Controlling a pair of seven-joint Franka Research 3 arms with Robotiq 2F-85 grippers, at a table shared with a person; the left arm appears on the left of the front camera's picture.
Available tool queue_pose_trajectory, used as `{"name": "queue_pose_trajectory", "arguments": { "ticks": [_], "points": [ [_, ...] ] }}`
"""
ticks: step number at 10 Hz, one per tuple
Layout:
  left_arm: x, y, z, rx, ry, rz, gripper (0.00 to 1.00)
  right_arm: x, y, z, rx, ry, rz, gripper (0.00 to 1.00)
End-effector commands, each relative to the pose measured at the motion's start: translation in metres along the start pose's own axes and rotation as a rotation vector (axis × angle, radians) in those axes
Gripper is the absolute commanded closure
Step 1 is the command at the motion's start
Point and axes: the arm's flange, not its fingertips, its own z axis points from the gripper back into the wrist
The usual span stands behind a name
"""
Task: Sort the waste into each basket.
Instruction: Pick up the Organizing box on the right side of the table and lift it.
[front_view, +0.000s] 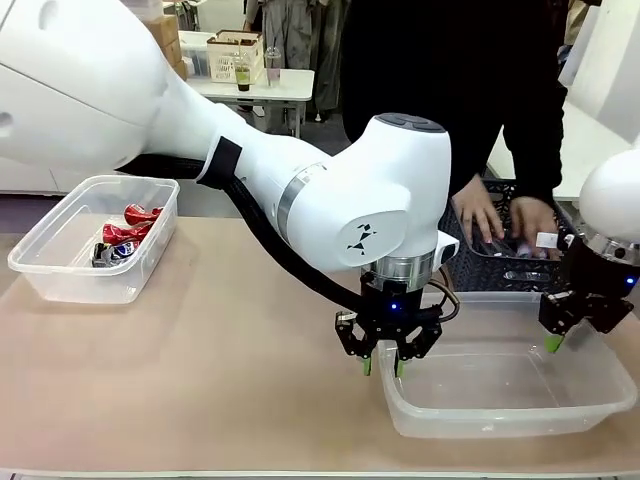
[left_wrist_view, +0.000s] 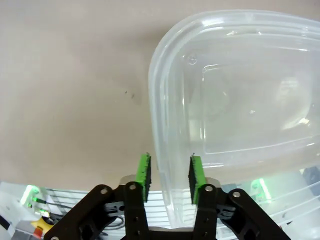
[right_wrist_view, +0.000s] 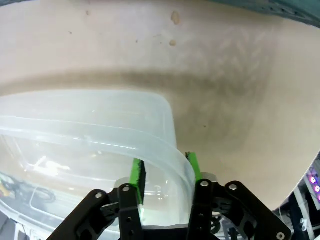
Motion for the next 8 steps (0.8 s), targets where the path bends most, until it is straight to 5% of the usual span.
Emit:
{"name": "queue_pose_trajectory", "arguments": {
  "ticks": [1,8],
  "points": [
    [-0.002,0.004,-0.001,-0.003,-0.02,-0.001,0.94,-0.092,0.006,-0.06,0.009,-0.019,-0.004,0.96],
    [-0.016,0.025,0.025,-0.039,-0.012,-0.053,1.0,-0.099,0.005,-0.035,-0.004,-0.023,-0.063,1.0]
  ]
}}
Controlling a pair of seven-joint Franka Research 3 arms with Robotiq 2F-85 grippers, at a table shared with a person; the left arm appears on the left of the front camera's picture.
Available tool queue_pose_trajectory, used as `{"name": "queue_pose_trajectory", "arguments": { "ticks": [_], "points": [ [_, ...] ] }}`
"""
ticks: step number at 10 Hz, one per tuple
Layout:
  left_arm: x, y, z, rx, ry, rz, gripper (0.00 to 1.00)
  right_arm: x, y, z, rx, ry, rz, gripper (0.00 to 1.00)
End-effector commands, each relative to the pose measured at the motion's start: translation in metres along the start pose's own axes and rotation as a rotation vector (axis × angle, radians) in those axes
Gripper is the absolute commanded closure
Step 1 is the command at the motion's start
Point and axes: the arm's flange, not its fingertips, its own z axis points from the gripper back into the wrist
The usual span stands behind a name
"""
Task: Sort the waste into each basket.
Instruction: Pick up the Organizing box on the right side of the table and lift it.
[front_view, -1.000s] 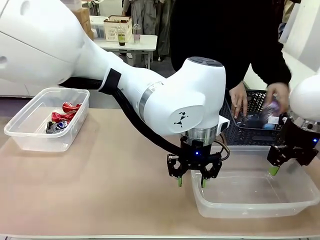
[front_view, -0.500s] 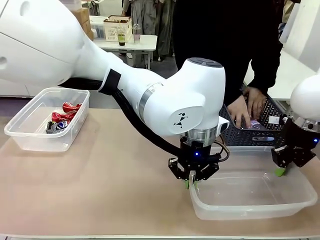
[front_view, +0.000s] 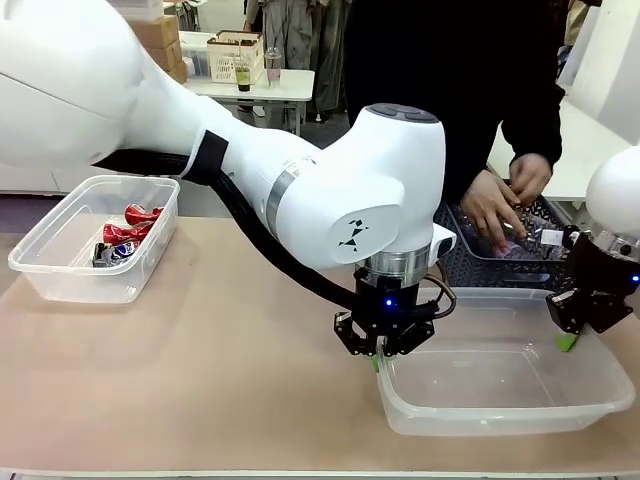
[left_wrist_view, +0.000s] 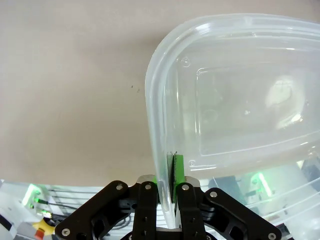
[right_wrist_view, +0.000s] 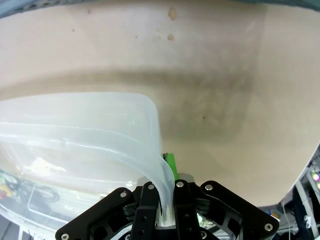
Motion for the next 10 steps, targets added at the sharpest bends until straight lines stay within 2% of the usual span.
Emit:
{"name": "queue_pose_trajectory", "arguments": {
  "ticks": [1,2,4,6,8,10],
  "points": [
    [-0.013,0.022,0.022,-0.042,0.035,-0.089,1.0,-0.098,0.008,-0.024,-0.014,-0.006,-0.071,1.0],
    [-0.02,0.033,0.039,-0.007,0.009,-0.095,1.0,-0.105,0.021,0.015,-0.004,-0.003,-0.074,1.0],
    [-0.031,0.066,0.081,-0.018,-0.042,-0.095,1.0,-0.105,0.051,0.077,-0.017,-0.038,-0.091,1.0],
    [-0.033,0.124,0.121,-0.034,-0.033,-0.119,1.0,-0.096,0.091,0.105,0.036,-0.036,-0.086,1.0],
    [-0.025,0.19,0.141,-0.047,0.012,-0.132,1.0,-0.088,0.144,0.119,0.105,-0.066,-0.036,1.0],
    [-0.025,0.233,0.146,-0.003,0.018,-0.031,1.0,-0.072,0.186,0.125,0.092,-0.09,0.006,1.0]
  ]
}}
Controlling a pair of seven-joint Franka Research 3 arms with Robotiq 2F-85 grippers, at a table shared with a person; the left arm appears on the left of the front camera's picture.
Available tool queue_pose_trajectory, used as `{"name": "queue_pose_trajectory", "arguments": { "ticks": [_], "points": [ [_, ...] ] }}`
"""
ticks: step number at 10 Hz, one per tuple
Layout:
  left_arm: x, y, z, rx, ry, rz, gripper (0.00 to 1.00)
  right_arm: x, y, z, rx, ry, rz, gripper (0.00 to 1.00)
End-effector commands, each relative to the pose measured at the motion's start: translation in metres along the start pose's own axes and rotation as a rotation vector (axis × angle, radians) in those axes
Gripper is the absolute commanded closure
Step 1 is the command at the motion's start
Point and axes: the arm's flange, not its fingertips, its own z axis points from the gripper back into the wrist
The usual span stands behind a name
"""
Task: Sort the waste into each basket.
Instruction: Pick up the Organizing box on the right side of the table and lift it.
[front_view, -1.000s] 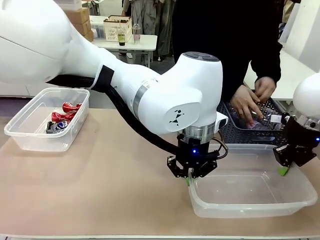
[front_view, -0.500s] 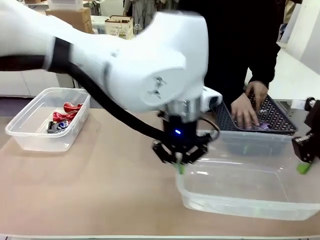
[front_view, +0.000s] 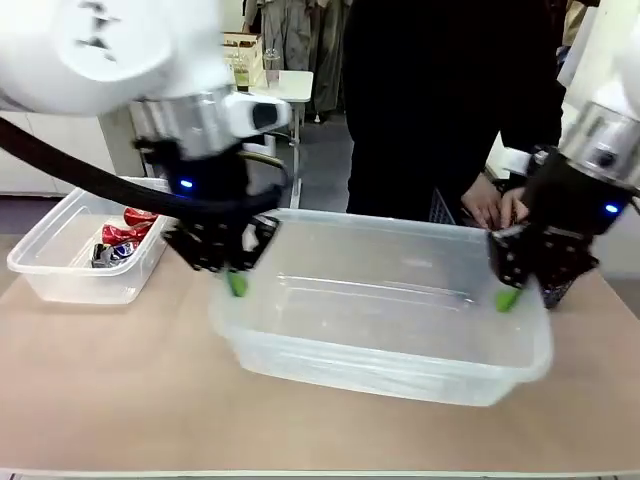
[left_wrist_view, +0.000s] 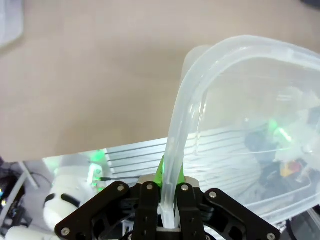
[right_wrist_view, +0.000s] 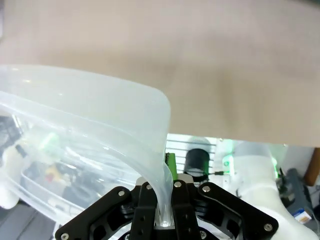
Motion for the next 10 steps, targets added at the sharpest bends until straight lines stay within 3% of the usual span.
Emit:
{"name": "queue_pose_trajectory", "arguments": {
  "ticks": [1,3,4,5,10],
  "points": [
    [-0.011,0.047,-0.005,0.048,-0.01,0.07,1.0,0.031,0.012,0.003,-0.039,0.033,0.041,1.0],
    [-0.016,0.057,-0.009,-0.011,-0.017,0.105,1.0,0.051,0.015,-0.006,-0.087,0.047,0.047,1.0],
    [-0.006,0.03,0.0,-0.001,-0.011,0.071,1.0,0.058,0.009,-0.009,-0.08,0.065,0.069,1.0],
    [-0.006,0.03,0.0,-0.001,-0.011,0.071,1.0,0.039,0.033,-0.015,-0.022,0.042,0.038,1.0],
    [-0.006,0.03,0.0,-0.001,-0.011,0.071,1.0,0.039,0.033,-0.015,-0.022,0.042,0.038,1.0]
  ]
}}
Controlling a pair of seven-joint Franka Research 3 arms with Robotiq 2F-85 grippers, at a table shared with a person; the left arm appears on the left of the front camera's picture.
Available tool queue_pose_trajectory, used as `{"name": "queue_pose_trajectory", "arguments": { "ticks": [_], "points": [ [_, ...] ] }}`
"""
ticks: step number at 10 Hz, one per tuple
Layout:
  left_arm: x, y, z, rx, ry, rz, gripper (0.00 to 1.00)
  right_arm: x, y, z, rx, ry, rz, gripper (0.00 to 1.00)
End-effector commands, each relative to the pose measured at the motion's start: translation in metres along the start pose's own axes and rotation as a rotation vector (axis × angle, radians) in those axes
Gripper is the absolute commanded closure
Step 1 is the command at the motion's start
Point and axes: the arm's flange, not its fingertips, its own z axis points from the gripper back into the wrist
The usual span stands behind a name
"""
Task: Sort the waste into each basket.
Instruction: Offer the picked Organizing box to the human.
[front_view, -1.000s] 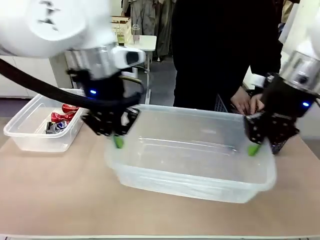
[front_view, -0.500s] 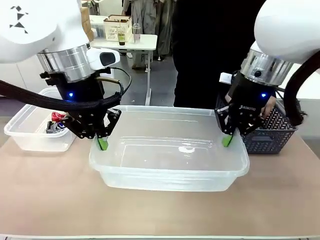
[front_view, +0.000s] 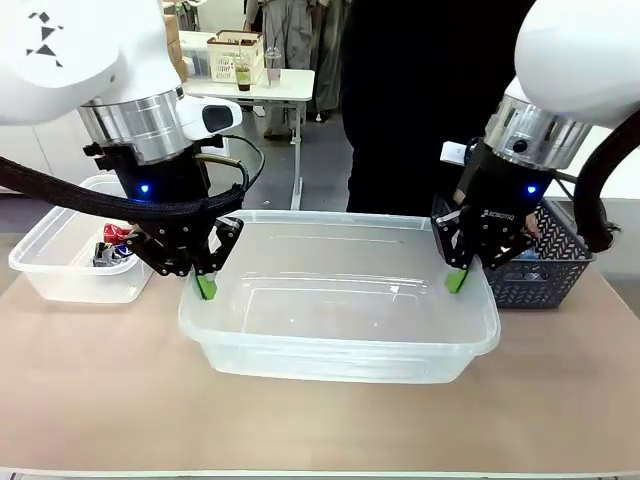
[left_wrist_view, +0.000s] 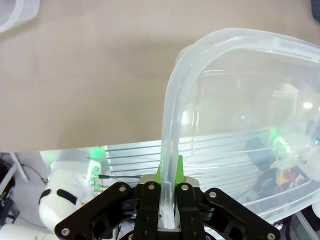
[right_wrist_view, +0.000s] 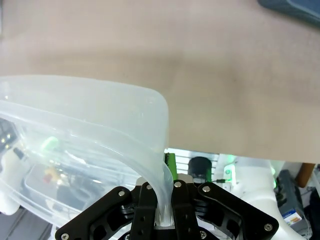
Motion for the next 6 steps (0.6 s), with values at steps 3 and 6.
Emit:
{"name": "queue_pose_trajectory", "arguments": {
  "ticks": [3,6],
  "points": [
    [0.0037,0.0032,0.0034,0.011,0.002,-0.012,1.0,-0.0053,0.0006,0.0004,0.009,-0.003,-0.005,1.0],
    [0.0037,0.0032,0.0034,0.011,0.002,-0.012,1.0,-0.0053,0.0006,0.0004,0.009,-0.003,-0.005,1.0]
  ]
}}
